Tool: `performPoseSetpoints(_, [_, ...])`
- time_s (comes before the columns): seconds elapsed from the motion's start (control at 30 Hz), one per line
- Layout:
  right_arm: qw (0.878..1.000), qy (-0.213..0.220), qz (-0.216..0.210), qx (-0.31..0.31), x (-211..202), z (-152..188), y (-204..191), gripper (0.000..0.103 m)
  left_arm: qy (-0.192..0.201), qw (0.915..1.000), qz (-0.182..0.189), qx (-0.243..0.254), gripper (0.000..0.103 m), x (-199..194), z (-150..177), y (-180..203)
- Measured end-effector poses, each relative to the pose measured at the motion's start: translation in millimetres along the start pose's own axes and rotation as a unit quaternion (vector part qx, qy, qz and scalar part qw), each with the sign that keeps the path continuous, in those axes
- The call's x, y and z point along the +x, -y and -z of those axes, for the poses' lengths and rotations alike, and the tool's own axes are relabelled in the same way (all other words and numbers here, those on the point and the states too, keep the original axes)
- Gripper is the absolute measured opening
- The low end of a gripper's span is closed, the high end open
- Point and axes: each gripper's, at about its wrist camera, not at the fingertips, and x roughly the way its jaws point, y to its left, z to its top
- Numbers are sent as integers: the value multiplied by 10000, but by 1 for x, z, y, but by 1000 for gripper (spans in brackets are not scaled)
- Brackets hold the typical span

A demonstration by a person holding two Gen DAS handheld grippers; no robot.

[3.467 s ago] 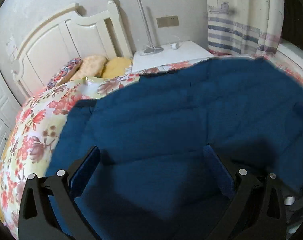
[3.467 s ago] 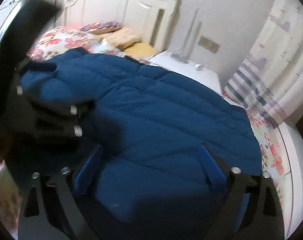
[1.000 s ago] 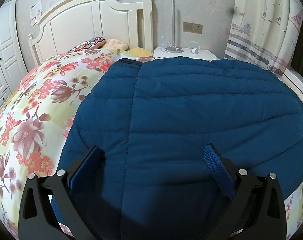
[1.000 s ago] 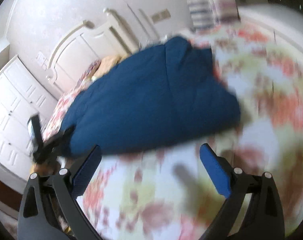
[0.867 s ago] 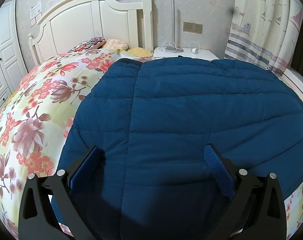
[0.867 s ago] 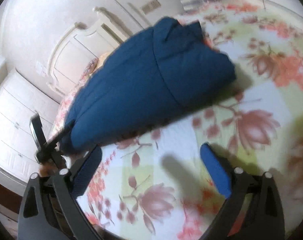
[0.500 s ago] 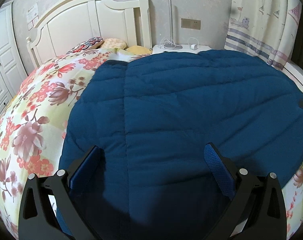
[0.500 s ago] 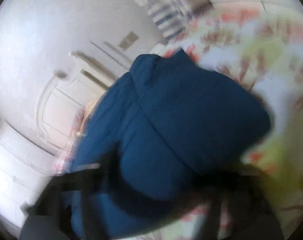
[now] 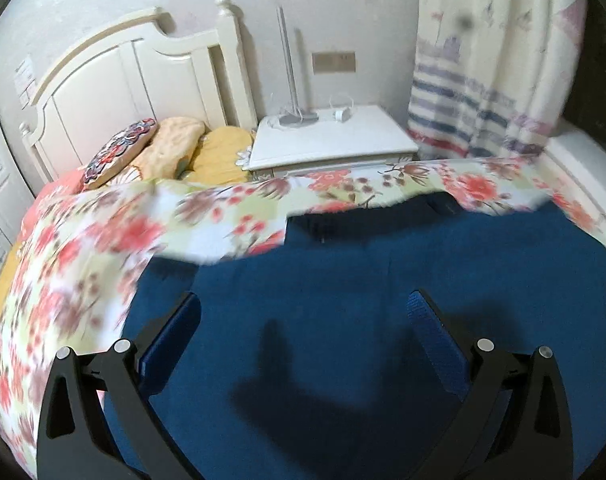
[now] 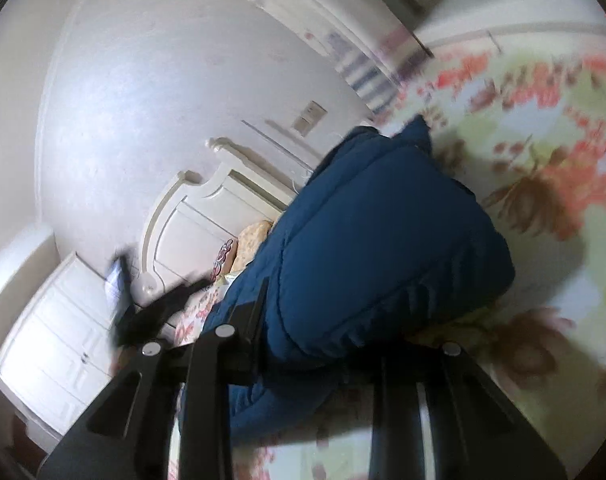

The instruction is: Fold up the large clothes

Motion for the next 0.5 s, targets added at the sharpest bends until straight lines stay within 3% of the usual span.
performPoseSetpoints(0.07, [9998,40,53,-188,-10,1,-6,27,-500,9984,-274,42,99,47,-11,17])
performPoseSetpoints(0.13, [9992,6,143,-379,-14,0,-13,27,-1011,9944,-281,78,99,79,-4,26])
performPoseSetpoints(0.17, [9989,-14,163,-429,-14,-2,-16,27,-816,9963,-268,51,99,73,-1,24])
performPoseSetpoints(0.23, [9982,17,194,-568,-14,-3,-19,27,-733,9971,166,-75,98,55,3,15])
performPoseSetpoints(0.27, [9979,24,220,-614,-8,-6,-21,27,-539,9977,407,-62,98,27,11,7])
performPoseSetpoints(0.3, [9977,37,236,-626,-6,-8,-21,27,-274,9988,392,52,99,4,20,3])
performPoseSetpoints(0.37, [9975,96,250,-652,-3,-11,-22,27,137,9976,367,578,99,-46,57,3])
performPoseSetpoints(0.47, [9952,241,348,-888,2,-14,-34,27,184,9911,784,1057,99,-79,126,16])
performPoseSetpoints(0.5, [9941,229,365,-1000,6,-15,-42,27,311,9886,608,1344,99,-85,155,26])
